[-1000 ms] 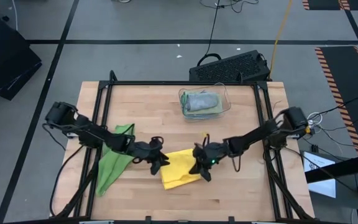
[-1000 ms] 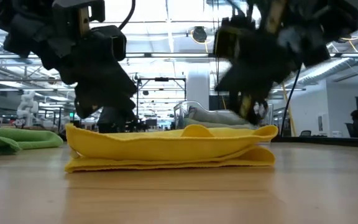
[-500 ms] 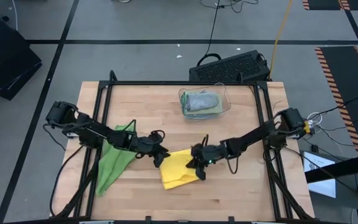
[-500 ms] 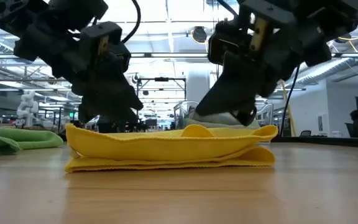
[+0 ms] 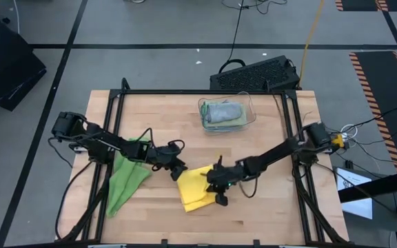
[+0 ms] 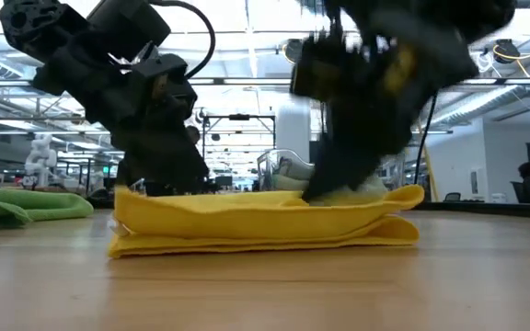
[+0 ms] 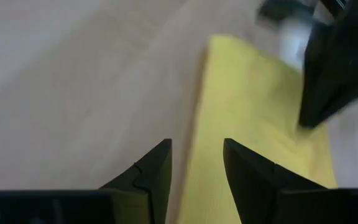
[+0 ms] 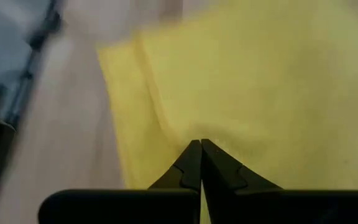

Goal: Fold microfiber towels
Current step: Fold the yellow towel

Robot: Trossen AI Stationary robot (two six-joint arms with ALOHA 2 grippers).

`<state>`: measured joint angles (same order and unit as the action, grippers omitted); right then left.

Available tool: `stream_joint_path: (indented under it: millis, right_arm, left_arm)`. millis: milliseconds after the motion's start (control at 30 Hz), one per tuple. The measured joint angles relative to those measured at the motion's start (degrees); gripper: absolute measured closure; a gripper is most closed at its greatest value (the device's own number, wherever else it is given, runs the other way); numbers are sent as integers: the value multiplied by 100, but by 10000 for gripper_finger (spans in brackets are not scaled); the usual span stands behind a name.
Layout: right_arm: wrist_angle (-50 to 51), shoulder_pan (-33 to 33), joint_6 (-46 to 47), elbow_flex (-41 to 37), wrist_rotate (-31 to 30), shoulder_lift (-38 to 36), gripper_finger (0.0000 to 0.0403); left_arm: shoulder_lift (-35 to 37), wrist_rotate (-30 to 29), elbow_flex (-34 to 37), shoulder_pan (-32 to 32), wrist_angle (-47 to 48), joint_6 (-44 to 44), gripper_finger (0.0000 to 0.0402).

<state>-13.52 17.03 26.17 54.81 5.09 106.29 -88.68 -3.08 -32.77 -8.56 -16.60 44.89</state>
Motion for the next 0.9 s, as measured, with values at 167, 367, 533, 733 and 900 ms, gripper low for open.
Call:
stream_joint_path:
  millis: [167,367,533,733,900]
  right_arm:
    - [657,-305,-283,21,-51,-1064,396]
    - [1901,-1053,121,11,164,-1747,358]
    - [2096,-1710,-265,11,917,-1598,299]
    - [2024,-2124,-369,4,1472,-1004,231]
    - [2031,-2152,-16,4,1460,-788,204]
  left_arm:
    - [0,309,0,-161,127,-83,233]
    - [2,305,0,-279,652,280,152]
    - [-119,486,0,-282,775,191,123]
    - [-582,502,-7,-343,181,59,171]
    - [-678,508,-13,-360,18,27,230]
